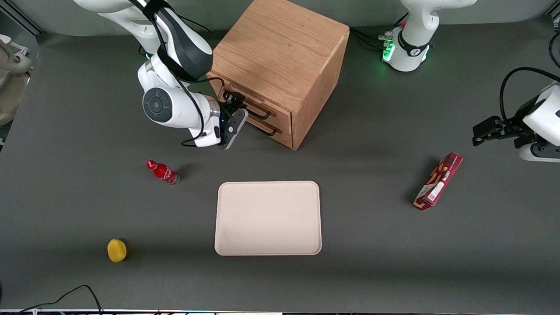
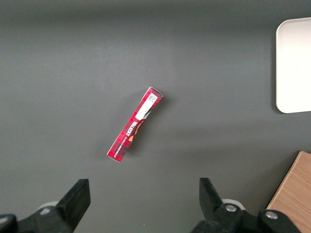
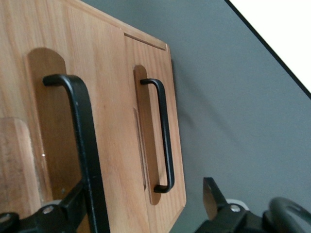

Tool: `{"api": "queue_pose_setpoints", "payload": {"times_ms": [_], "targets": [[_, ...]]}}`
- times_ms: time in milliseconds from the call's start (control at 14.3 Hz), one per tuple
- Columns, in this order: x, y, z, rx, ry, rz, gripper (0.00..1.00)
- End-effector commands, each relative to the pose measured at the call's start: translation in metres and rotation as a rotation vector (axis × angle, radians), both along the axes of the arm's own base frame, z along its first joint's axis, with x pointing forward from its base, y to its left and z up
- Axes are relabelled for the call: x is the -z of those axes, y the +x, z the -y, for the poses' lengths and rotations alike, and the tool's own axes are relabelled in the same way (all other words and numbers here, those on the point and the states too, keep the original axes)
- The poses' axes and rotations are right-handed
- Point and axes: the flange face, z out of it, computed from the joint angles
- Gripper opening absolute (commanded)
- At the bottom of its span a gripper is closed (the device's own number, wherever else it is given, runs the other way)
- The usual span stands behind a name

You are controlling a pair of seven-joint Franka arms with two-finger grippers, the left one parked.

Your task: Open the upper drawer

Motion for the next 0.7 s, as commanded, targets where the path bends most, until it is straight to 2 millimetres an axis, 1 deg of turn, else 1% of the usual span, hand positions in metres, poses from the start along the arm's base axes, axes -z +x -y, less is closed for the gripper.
{"api": "queue_pose_setpoints", "payload": {"times_ms": [0, 140, 350, 490, 631], "targets": [[0.006, 0.003, 0.005, 0.004, -0.026, 0.019, 1.0], [0.01, 0.008, 0.009, -0.002, -0.042, 0.026, 1.0], [0.01, 0.018, 0.014, 0.004, -0.033, 0.031, 1.0], [0.01, 0.031, 0.023, 0.013, -0.04, 0.037, 1.0], [0.011, 0.039, 0.023, 0.013, -0.04, 0.041, 1.0]]}}
